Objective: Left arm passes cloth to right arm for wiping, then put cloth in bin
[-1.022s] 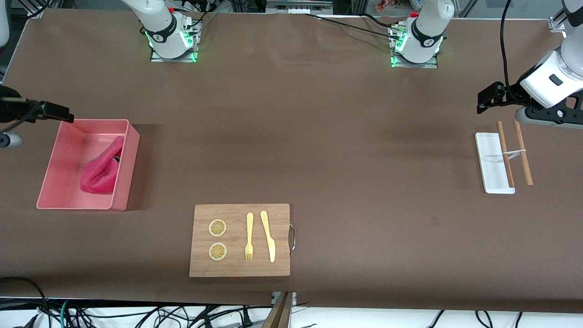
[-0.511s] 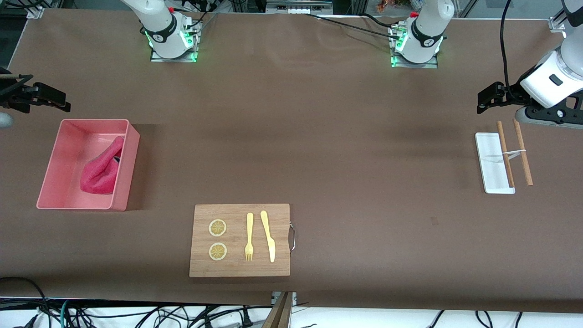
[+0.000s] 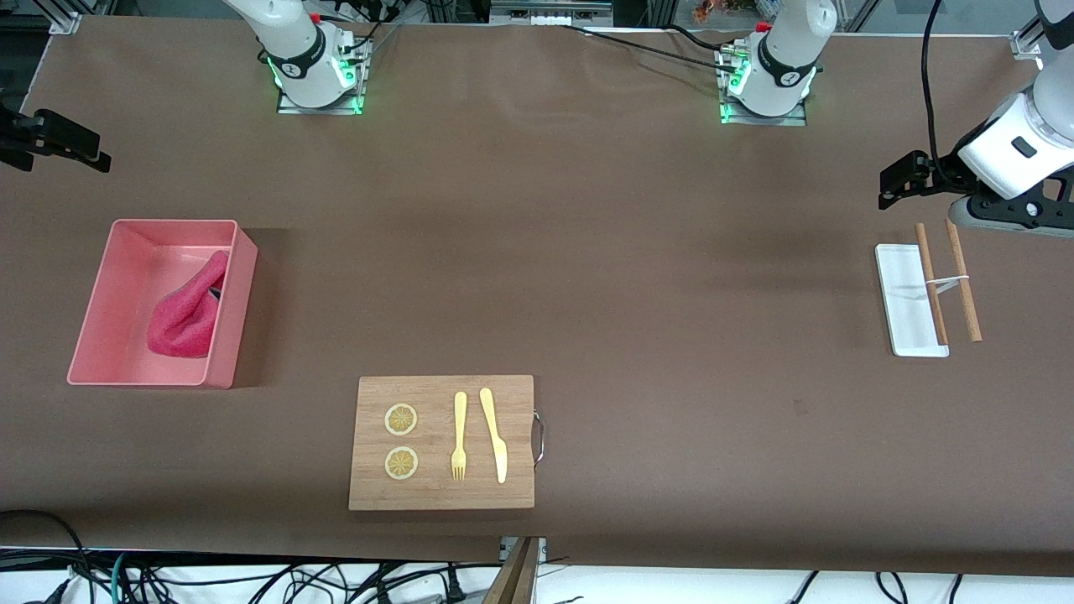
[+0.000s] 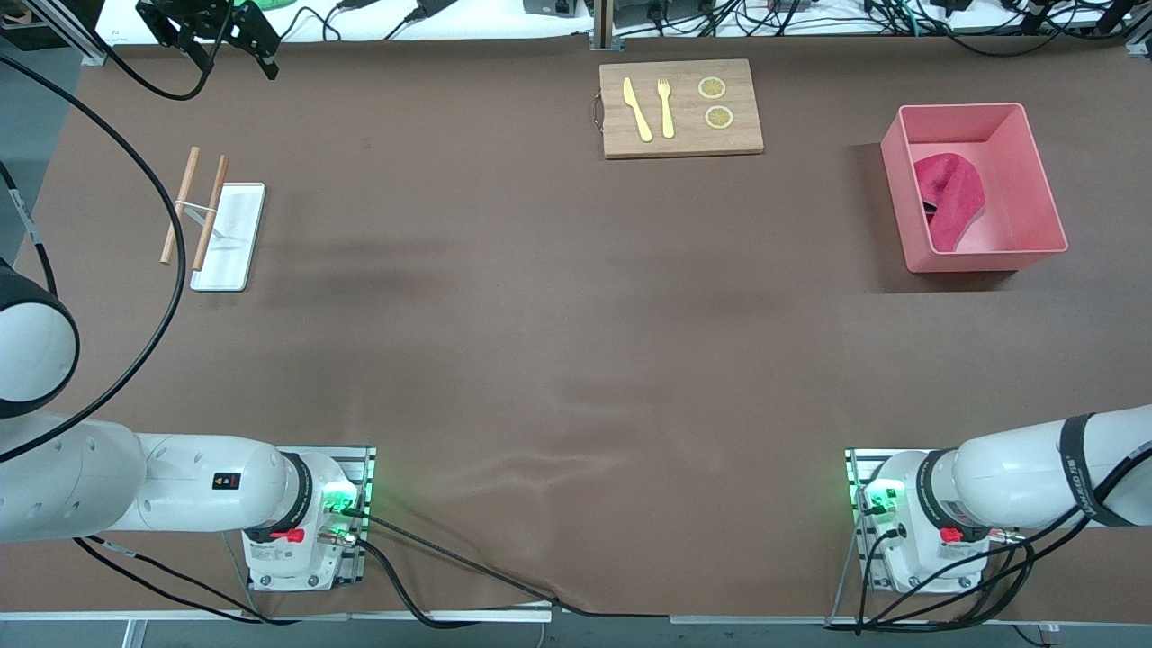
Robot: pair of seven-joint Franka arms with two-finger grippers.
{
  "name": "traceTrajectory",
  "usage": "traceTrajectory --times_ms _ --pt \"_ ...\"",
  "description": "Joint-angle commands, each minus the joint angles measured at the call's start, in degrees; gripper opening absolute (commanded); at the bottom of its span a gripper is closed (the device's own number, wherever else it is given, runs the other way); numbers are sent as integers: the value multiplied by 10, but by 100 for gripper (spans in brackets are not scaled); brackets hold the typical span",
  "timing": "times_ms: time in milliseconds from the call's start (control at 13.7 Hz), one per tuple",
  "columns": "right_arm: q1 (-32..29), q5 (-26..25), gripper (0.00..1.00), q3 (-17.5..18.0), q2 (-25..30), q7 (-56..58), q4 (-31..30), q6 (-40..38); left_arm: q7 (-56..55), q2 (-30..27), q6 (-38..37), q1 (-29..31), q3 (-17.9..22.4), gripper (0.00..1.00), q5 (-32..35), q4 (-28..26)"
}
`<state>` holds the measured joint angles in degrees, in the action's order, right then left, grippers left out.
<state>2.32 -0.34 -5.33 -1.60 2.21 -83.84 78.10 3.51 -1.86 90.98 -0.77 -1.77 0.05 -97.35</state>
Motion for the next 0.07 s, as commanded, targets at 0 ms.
traceTrajectory --times_ms 0 --pt "-10 -2 100 13 9 -13 -14 3 3 4 -7 -1 -1 100 9 11"
